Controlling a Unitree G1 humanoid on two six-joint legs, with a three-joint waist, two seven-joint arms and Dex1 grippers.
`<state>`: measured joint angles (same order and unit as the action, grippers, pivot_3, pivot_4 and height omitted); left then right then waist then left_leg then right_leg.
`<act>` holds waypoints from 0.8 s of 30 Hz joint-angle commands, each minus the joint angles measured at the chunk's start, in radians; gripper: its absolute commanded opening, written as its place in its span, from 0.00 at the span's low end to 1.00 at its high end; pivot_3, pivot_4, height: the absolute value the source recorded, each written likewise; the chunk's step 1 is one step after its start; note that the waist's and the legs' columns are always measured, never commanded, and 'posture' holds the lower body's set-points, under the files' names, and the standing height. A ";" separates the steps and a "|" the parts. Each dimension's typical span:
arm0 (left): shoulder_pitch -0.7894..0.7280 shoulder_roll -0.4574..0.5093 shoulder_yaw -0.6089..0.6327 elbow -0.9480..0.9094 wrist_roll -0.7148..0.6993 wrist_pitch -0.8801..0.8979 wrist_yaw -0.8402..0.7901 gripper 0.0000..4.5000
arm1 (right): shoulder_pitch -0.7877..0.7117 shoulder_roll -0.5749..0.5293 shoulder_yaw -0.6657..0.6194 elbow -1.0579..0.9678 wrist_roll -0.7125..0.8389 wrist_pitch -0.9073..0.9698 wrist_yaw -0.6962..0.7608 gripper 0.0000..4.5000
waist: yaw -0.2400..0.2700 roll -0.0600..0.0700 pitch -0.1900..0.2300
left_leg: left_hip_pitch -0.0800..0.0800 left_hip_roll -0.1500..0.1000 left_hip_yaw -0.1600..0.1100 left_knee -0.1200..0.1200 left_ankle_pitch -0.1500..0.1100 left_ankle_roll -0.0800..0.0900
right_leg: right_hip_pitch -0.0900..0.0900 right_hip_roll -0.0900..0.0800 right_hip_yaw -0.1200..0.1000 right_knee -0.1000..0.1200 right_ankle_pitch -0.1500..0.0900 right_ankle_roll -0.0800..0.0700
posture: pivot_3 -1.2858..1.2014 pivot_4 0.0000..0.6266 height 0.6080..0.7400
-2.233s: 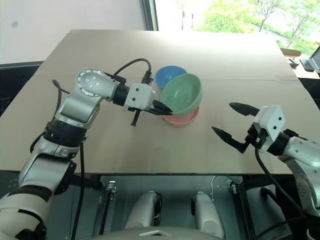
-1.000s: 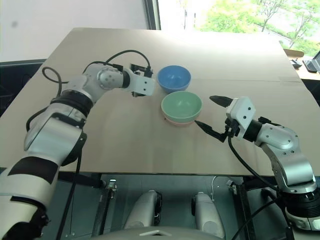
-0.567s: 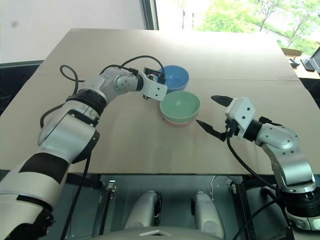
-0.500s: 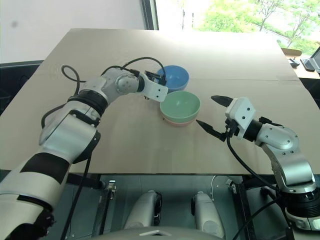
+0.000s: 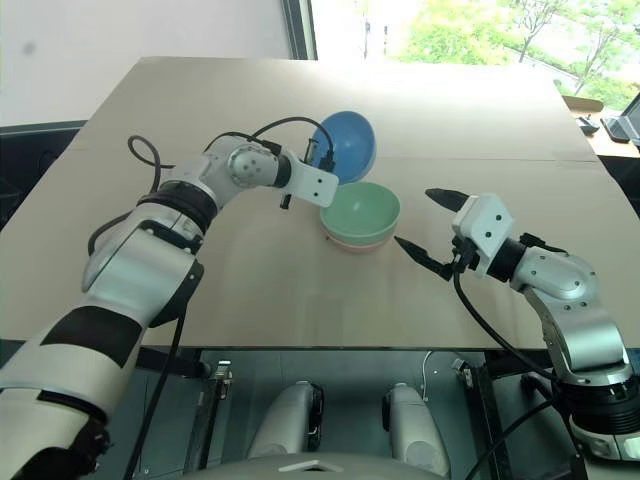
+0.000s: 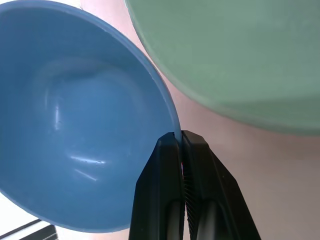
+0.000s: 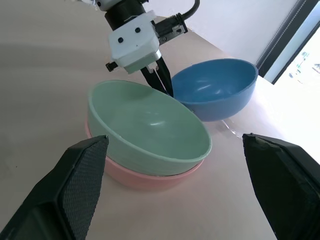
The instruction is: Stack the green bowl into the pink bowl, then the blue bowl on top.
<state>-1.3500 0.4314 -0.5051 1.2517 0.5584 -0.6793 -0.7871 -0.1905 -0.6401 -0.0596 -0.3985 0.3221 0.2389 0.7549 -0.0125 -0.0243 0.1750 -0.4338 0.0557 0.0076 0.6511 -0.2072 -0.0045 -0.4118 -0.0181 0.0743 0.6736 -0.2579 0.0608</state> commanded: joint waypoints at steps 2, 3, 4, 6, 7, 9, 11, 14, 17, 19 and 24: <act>-0.010 0.069 0.120 -0.131 -0.201 -0.050 -0.243 0.02 | 0.059 -0.014 -0.083 -0.063 0.034 -0.015 -0.004 1.00 | 0.000 0.000 0.000 | 0.000 0.000 0.000 0.000 0.000 0.000 | 0.000 0.000 0.000 0.000 0.000 0.000 | 0.52 0.24 1.00; -0.004 0.083 0.143 -0.170 -0.258 -0.041 -0.326 0.02 | 0.082 -0.019 -0.105 -0.079 0.051 -0.008 0.001 1.00 | 0.001 0.000 0.000 | 0.000 0.000 0.000 0.000 0.000 0.000 | 0.000 0.000 0.000 0.000 0.000 0.000 | 0.52 0.24 1.00; 0.007 0.098 0.166 -0.223 -0.320 -0.015 -0.414 0.02 | 0.111 -0.023 -0.136 -0.097 0.068 -0.004 0.003 1.00 | 0.002 0.000 0.000 | 0.000 0.000 0.000 0.000 0.000 0.000 | 0.000 0.000 0.000 0.001 0.000 0.000 | 0.52 0.24 1.00; 0.038 0.128 0.193 -0.328 -0.411 0.036 -0.540 0.02 | 0.171 -0.034 -0.202 -0.121 0.109 0.030 0.001 1.00 | 0.002 0.000 0.000 | 0.000 0.000 0.000 0.000 0.000 0.000 | 0.000 0.000 0.000 0.001 0.000 0.000 | 0.52 0.24 1.00; 0.056 0.139 0.204 -0.377 -0.449 0.066 -0.583 0.02 | 0.197 -0.030 -0.232 -0.126 0.121 0.026 -0.002 1.00 | 0.002 0.000 0.000 | 0.000 0.000 0.000 0.000 0.000 0.000 | 0.000 0.000 0.000 0.001 0.000 0.000 | 0.52 0.24 1.00; 0.088 0.152 0.222 -0.462 -0.504 0.117 -0.631 0.02 | 0.233 -0.031 -0.274 -0.129 0.161 0.027 0.013 1.00 | 0.000 0.000 0.000 | 0.001 0.000 0.000 0.000 0.000 0.000 | 0.001 0.000 0.000 0.001 0.000 0.000 | 0.52 0.24 1.00; 0.119 0.166 0.237 -0.550 -0.554 0.177 -0.672 0.02 | 0.275 -0.052 -0.327 -0.127 0.230 0.063 0.052 1.00 | -0.001 0.000 0.000 | 0.002 0.000 0.000 0.001 0.000 0.000 | 0.002 0.000 0.000 0.003 0.000 0.000 | 0.52 0.24 1.00; 0.157 0.185 0.235 -0.668 -0.605 0.296 -0.741 0.02 | 0.317 -0.067 -0.425 -0.108 0.331 0.069 0.115 1.00 | -0.002 0.001 0.000 | 0.003 0.000 0.000 0.002 0.000 0.000 | 0.002 0.000 0.000 0.005 0.000 0.000 | 0.52 0.24 1.00; 0.174 0.187 0.221 -0.755 -0.645 0.383 -0.804 0.02 | 0.339 -0.076 -0.497 -0.086 0.418 0.071 0.170 1.00 | -0.004 0.001 0.000 | 0.003 0.000 -0.001 0.002 0.000 0.000 | 0.002 0.000 0.000 0.005 0.000 0.000 | 0.52 0.24 1.00; 0.170 0.188 0.212 -0.774 -0.634 0.434 -0.811 0.02 | 0.340 -0.084 -0.510 -0.084 0.454 0.088 0.184 1.00 | -0.004 0.001 0.000 | 0.003 0.000 -0.001 0.002 0.000 0.000 | 0.002 0.000 0.000 0.005 0.000 0.000 | 0.52 0.24 1.00; 0.163 0.182 0.192 -0.768 -0.595 0.421 -0.819 0.02 | 0.309 -0.076 -0.513 -0.085 0.521 0.098 0.179 1.00 | -0.005 0.001 0.000 | 0.004 0.000 -0.001 0.002 0.000 0.000 | 0.002 0.000 0.000 0.005 0.000 0.000 | 0.52 0.24 1.00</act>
<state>-1.1664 0.6086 -0.3215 0.5055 -0.0407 -0.2488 -1.5997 0.1333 -0.7158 -0.5379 -0.4655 0.8013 0.3411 0.9324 -0.0172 -0.0234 0.1746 -0.4303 0.0560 0.0067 0.6535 -0.2072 -0.0045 -0.4094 -0.0177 0.0745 0.6785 -0.2581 0.0606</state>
